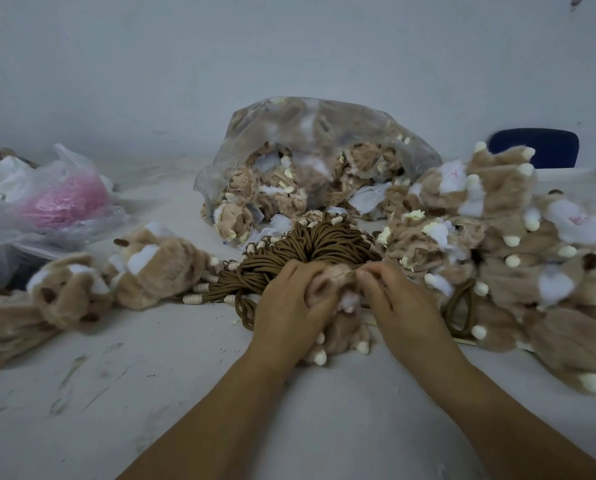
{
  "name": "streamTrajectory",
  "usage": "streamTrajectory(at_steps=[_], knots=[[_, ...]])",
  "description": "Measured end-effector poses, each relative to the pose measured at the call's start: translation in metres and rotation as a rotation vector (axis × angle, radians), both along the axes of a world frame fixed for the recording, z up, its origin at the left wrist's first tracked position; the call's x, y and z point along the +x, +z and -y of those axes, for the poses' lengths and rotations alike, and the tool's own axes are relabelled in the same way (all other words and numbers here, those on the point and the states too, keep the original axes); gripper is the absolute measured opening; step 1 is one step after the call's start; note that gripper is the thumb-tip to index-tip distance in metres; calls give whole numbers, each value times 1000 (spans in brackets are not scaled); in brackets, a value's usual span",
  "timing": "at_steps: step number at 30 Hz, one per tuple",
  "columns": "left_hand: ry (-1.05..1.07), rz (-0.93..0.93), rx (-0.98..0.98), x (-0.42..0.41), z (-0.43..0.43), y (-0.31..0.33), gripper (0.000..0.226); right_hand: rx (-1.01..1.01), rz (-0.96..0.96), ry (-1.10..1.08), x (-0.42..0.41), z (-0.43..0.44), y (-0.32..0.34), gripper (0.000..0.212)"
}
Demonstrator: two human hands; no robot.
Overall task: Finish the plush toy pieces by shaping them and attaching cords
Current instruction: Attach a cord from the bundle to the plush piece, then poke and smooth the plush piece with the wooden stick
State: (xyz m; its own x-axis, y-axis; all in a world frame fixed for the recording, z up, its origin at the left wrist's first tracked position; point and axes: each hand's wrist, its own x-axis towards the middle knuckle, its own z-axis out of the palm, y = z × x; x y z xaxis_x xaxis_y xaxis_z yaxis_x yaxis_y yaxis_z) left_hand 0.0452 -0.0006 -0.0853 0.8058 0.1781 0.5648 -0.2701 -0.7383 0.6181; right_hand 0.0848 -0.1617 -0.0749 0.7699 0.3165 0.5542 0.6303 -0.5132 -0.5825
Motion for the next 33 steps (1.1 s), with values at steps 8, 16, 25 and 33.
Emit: streamTrajectory(at_steps=[8,16,25,33], knots=[[-157,-108,66,-1,0,-5,16,432,-205,-56,3,8,5,13],[-226,-84,-105,-8,4,1,27,311,-335,149,4,0,-8,15],[-125,-50,-301,5,10,11,12,470,-385,-13,9,12,-9,64],[-292,55,-751,38,35,88,17,-36,-201,-62,11,4,-23,35]])
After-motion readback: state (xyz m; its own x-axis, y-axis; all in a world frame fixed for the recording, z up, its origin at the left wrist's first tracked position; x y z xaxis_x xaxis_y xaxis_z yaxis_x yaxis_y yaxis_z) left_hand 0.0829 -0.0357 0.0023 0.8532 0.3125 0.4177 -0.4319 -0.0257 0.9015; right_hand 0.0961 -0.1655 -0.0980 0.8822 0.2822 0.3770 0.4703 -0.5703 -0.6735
